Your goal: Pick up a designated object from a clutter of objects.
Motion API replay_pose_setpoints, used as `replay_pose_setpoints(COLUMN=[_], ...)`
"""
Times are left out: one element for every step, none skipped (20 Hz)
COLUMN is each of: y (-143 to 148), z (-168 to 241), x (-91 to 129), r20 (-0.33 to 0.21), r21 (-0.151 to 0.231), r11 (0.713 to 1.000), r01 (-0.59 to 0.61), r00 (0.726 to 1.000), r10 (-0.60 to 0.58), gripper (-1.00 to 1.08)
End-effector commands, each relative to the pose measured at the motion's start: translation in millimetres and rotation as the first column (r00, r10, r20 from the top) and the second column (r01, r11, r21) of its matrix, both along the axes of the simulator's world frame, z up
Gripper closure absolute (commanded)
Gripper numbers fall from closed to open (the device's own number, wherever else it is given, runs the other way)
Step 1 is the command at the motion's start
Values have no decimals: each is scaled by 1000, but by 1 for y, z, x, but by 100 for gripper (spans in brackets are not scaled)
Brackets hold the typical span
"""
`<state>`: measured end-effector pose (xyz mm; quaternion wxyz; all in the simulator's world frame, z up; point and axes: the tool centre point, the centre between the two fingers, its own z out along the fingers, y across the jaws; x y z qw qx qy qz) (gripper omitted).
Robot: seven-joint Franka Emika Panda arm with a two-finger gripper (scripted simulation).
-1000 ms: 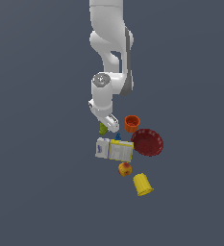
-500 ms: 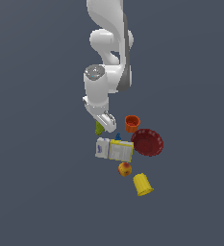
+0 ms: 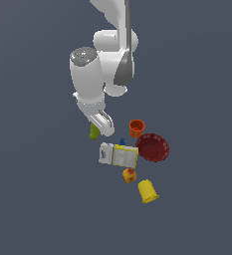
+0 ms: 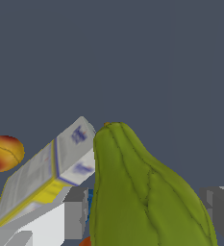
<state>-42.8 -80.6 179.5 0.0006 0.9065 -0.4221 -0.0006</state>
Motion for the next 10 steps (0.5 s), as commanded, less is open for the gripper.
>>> replay_pose_setpoints(y=[-7, -9, -12, -14, -17, -19, -22, -24, -26, -28], z=[22, 30, 38, 45, 53, 60, 67, 74, 81, 87], x=[14, 19, 24, 30, 35, 40, 45, 49, 54, 59], r20=[1, 1, 1, 1, 1, 1, 1, 1, 1, 1], r21=[0, 0, 0, 0, 0, 0, 0, 0, 0, 0], r11=[1000, 1000, 1000, 1000, 1000, 1000, 1000, 1000, 1000, 1000], r01=[0, 0, 0, 0, 0, 0, 0, 0, 0, 0], r00=[1000, 1000, 1000, 1000, 1000, 1000, 1000, 1000, 1000, 1000], r10=[0, 0, 0, 0, 0, 0, 0, 0, 0, 0], gripper=[108, 108, 108, 108, 108, 108, 108, 108, 108, 108])
